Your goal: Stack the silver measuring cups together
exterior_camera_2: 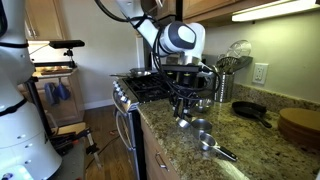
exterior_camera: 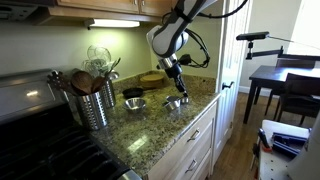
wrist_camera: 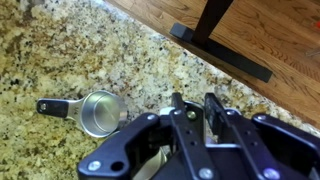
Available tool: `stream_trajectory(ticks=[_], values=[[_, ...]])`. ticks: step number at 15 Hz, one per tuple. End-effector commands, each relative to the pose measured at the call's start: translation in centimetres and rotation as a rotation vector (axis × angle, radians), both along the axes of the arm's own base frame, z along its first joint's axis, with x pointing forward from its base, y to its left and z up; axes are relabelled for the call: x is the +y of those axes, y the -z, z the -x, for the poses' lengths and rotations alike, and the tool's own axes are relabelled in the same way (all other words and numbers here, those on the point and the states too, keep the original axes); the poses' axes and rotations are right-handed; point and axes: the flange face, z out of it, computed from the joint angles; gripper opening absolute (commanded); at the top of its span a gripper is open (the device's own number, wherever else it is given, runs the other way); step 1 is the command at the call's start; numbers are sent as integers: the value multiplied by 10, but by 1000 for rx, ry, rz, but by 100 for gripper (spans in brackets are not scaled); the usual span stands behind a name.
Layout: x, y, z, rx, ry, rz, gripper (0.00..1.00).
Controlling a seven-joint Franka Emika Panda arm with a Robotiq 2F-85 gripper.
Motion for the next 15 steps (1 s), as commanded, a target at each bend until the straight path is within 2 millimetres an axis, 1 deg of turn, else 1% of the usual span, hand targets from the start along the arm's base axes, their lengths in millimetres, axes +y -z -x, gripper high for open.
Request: stream_trajectory(ticks=[1, 4, 7, 8, 9, 10, 11, 15], values=[[-7, -24, 10, -17, 23, 11, 13], [-11, -36, 10, -39, 33, 18, 13], [-13, -43, 10, -50, 39, 20, 13], [-13, -44, 10, -50, 41, 20, 20], [-13, -44, 11, -49, 42, 17, 51], [-13, -42, 11, -46, 44, 18, 48], [-14, -41, 12, -41, 47, 18, 50], [-18, -39, 15, -21, 56, 20, 74]])
